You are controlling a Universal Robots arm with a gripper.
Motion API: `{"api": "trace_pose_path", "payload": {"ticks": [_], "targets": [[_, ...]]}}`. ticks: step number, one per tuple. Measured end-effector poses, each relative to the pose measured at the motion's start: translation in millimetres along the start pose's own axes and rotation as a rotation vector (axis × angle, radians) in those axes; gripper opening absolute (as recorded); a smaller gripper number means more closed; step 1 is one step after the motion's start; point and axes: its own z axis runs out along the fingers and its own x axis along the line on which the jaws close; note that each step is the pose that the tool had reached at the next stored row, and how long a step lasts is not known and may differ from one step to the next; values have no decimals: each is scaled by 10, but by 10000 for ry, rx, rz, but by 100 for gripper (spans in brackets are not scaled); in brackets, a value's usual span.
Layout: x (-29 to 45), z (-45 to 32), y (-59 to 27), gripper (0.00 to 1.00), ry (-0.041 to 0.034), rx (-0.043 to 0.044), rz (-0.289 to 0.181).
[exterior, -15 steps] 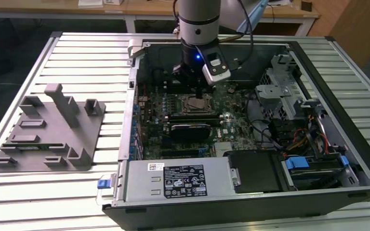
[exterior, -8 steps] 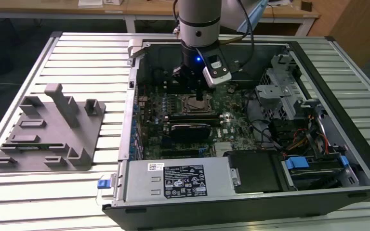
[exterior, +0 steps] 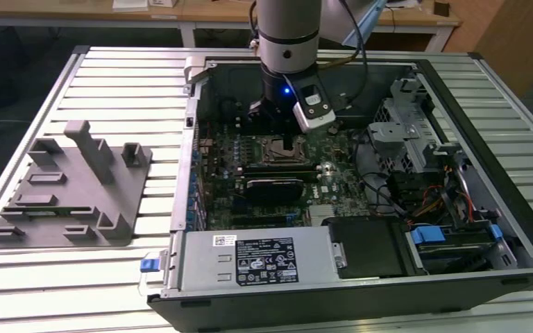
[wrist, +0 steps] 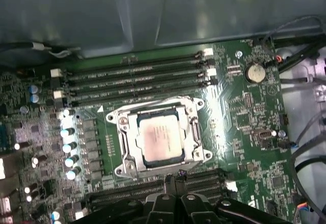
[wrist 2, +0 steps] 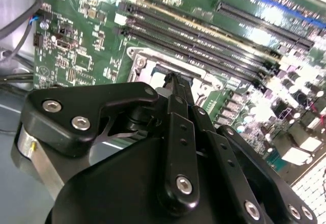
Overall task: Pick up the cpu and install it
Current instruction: 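Install the second cpu locking lever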
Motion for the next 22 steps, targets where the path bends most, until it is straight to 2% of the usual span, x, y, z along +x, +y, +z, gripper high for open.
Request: {"api": "trace_pose_path", "payload": {"ticks": [3,8,13,17,22], "targets": [[-7,6,-46,11,10,-62,4],[-12,33,-91,11,18,-95,-81],[-2,59,-98,11,39,-143,-611],[35,72,-112,11,40,-151,-672],[45,93,-141,11,41,-150,-669]]}}
